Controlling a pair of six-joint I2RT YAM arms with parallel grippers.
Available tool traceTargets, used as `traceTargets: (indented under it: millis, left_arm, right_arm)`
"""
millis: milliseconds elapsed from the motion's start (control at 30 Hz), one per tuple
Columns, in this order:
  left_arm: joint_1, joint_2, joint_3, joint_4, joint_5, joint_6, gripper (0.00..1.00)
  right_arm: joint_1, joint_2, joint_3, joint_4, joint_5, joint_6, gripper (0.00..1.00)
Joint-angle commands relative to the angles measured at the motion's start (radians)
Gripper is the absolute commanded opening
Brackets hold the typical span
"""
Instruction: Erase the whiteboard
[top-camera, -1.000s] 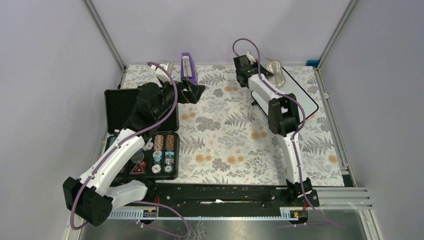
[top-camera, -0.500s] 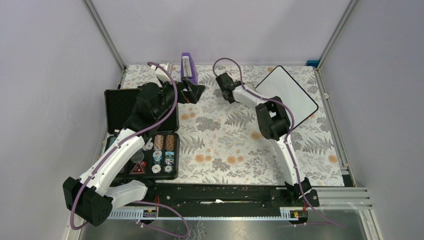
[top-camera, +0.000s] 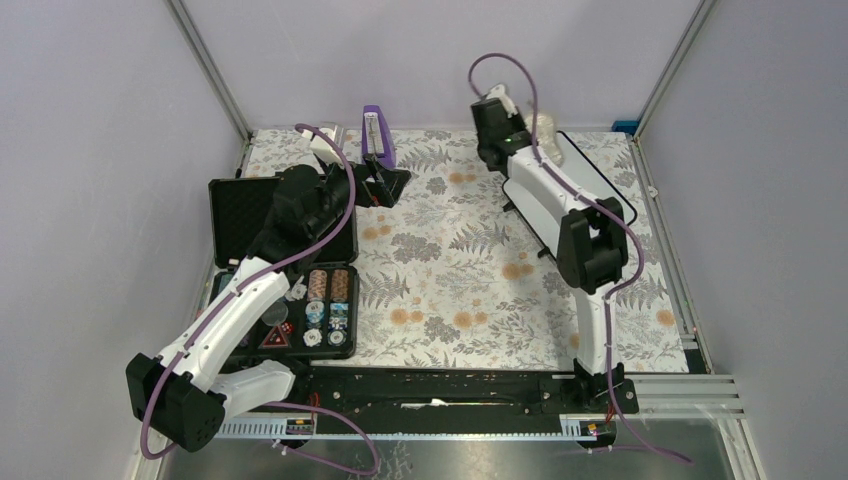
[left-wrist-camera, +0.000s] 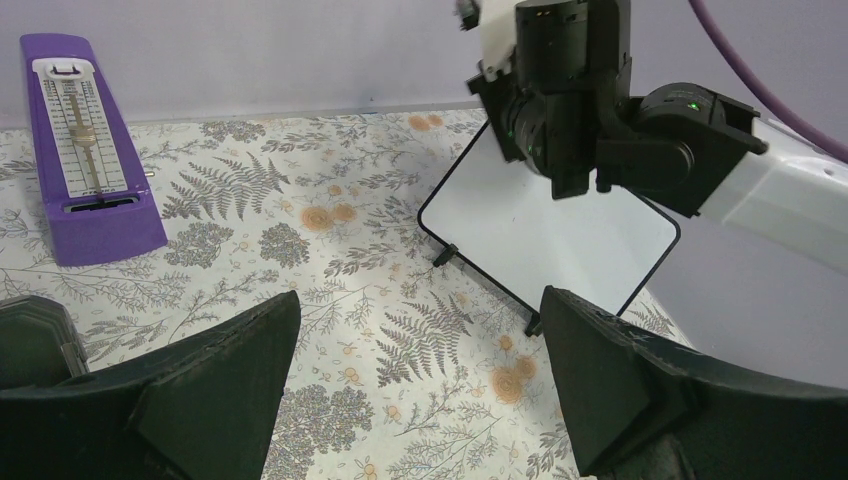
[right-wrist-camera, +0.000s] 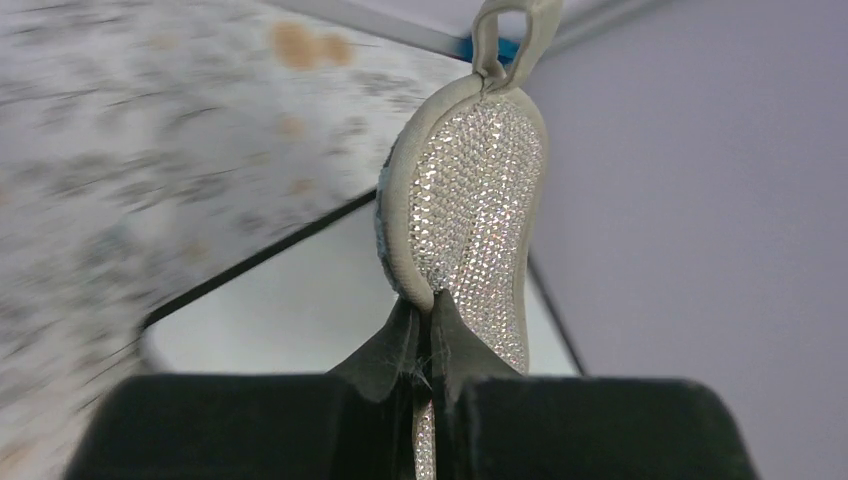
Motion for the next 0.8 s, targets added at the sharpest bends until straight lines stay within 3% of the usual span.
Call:
traceTargets:
  millis: [0,67,167,367,633,767]
  left_arm:
    - [-0.004,-0.014,0.030,0.037,0.011,0.005,0.99]
    - [-0.004,-0.015,0.029,0.037,0.014,0.004,0.99]
    - [-0.004,-0.017,0.029,0.038,0.015,0.003,0.99]
    - [-0.004,-0.013,0.029,0.038,0.016,0.003,0.99]
    - [-0.004,-0.008,0.029,0.040,0.018,0.000,0.99]
    - [-0.004,-0.004,0.028,0.040,0.020,-0.001,0.99]
  right_arm:
    - [-0.069,-0.005,-0.083,0.183,0.265,-0.176,0.00]
    - [-0.078,-0.007,-0.161,0.283,0.285,-0.228,0.00]
    - [-0.076,0.012,-0.224,0.283,0.269,-0.201,0.00]
    - [-0.035,0.064,-0.277,0.058,0.149,0.041,0.00]
    - [0.114,0.059,-0.406,-0.018,-0.047,0.227,0.00]
    - [0.133,-0.043,-0.455,-0.040,-0.146,0.279,0.00]
